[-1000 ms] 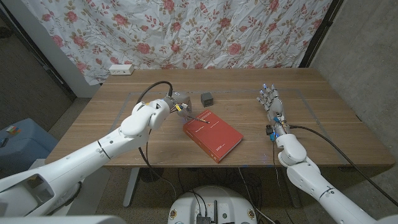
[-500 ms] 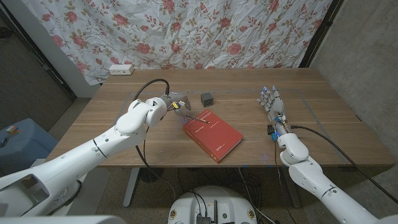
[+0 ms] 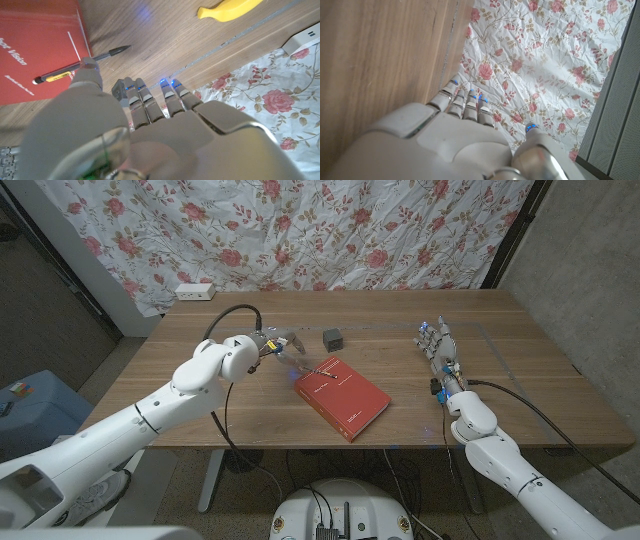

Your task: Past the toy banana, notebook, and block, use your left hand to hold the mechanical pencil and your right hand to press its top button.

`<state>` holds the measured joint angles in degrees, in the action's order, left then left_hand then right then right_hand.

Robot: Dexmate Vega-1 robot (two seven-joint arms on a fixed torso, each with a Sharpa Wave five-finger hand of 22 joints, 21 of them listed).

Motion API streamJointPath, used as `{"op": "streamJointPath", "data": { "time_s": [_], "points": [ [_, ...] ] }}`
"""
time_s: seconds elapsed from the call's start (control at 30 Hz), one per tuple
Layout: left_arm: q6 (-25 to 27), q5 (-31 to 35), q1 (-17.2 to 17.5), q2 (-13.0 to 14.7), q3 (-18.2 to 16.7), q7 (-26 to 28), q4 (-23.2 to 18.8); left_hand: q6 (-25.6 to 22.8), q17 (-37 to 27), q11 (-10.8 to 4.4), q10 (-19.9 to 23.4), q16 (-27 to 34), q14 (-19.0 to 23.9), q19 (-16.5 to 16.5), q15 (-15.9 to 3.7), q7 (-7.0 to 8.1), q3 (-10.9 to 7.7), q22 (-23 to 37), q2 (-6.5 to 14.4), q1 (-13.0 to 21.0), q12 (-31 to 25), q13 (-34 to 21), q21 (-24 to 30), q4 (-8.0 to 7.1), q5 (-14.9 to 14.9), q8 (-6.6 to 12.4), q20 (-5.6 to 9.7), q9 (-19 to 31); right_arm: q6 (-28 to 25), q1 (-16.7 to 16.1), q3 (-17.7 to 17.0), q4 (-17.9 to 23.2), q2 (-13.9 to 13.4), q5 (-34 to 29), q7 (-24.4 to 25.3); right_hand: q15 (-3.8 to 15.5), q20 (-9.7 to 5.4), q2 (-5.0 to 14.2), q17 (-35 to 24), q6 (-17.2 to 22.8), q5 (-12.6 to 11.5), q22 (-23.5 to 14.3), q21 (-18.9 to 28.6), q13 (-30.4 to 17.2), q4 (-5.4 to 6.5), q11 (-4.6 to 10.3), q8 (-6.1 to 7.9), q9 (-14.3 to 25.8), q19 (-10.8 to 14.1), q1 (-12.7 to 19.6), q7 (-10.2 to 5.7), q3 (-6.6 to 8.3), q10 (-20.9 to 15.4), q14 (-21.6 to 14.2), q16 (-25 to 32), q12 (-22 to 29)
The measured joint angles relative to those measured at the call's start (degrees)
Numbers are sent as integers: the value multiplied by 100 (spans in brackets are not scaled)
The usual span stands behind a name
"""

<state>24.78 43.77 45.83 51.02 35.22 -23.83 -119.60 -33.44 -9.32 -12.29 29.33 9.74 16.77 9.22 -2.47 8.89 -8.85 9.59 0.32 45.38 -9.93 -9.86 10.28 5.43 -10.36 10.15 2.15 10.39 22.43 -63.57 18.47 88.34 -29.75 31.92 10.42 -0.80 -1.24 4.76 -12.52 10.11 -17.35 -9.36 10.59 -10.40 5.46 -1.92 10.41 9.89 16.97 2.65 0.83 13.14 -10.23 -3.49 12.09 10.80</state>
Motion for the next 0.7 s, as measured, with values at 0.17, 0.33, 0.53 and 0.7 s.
{"op": "streamJointPath", "data": {
  "time_s": [0.17,0.33,0.53,0.7],
  "points": [
    [57,-395,148,62,-174,336,-41,72,0,20,-86,0,-62,-20,19,-26,-24,0,74,-74,0,0,0,-24,0,0,21,0,-49,37,8,8,-4,24,-4,0,0,0,0,23,0,0,0,0,0,0,0,0,0,0,-23,0,0,0,0,0],
    [126,-843,314,100,-359,764,-65,174,0,21,-184,0,-73,-20,12,-49,-24,0,82,-142,0,-1,0,-23,0,0,21,1,-65,82,36,-4,3,26,-31,22,-1,0,0,1,0,0,0,-1,0,1,0,0,1,0,-45,0,-2,-22,1,0],
    [123,-1430,589,86,-679,1292,-39,310,-1,60,-364,0,-146,-51,24,-103,-25,0,162,-223,0,-1,0,-23,0,0,-11,1,-63,150,67,-51,24,54,-110,53,-54,0,0,1,0,0,0,-1,0,30,0,0,54,0,-45,0,-31,-54,3,0],
    [60,-1935,733,28,-878,1697,71,429,-1,115,-501,0,-245,-51,19,-142,-25,0,233,-293,0,-1,0,-22,0,0,-11,1,-63,191,81,-74,25,85,-176,62,-62,0,28,16,0,0,0,-1,24,50,0,0,63,0,-60,-24,-52,-63,3,0]
  ]
}}
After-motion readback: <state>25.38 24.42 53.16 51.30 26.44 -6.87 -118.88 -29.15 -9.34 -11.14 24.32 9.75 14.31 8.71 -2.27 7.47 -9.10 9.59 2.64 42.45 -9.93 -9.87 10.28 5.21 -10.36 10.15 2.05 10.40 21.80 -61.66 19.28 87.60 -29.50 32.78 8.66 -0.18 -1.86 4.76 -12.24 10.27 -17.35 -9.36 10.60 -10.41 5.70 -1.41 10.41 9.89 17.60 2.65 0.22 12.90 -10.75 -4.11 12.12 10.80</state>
